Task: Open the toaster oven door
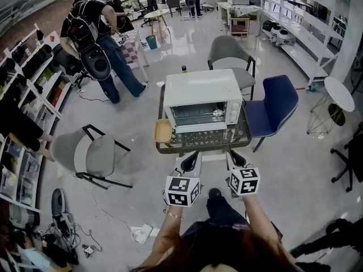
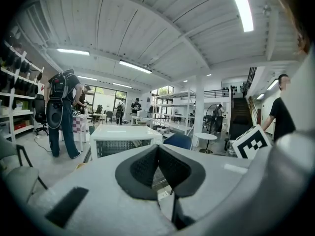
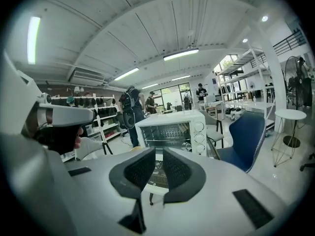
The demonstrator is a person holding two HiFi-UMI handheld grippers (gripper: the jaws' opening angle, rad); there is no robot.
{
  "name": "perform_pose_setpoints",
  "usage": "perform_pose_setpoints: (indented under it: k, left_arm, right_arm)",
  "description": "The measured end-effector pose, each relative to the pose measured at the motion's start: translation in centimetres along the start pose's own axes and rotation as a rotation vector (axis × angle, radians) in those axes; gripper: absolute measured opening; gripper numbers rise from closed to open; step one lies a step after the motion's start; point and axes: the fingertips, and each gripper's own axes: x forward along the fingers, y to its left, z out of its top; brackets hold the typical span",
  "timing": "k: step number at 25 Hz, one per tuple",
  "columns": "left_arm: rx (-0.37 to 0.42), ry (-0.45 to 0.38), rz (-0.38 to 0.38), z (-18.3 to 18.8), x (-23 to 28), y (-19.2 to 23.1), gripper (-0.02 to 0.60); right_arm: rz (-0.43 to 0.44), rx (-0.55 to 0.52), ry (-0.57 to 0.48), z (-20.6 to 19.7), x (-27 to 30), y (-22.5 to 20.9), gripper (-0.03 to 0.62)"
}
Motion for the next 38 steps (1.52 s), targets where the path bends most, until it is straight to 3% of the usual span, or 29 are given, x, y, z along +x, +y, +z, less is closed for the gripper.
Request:
perform_pose_setpoints:
  k: [26, 38]
  left_arm:
    - [0.016, -0.027, 0.011, 2.7, 1.7, 2.6, 0.014]
    - [0.035, -0.035, 0.011, 4.4, 3.3, 3.8, 0.014]
  right_arm:
    - [-0.007, -0.116, -0.125, 7.4, 0.4, 1.1, 0.002]
    - [0.016, -0.113, -0.18, 9.7, 1.2, 1.1, 0.002]
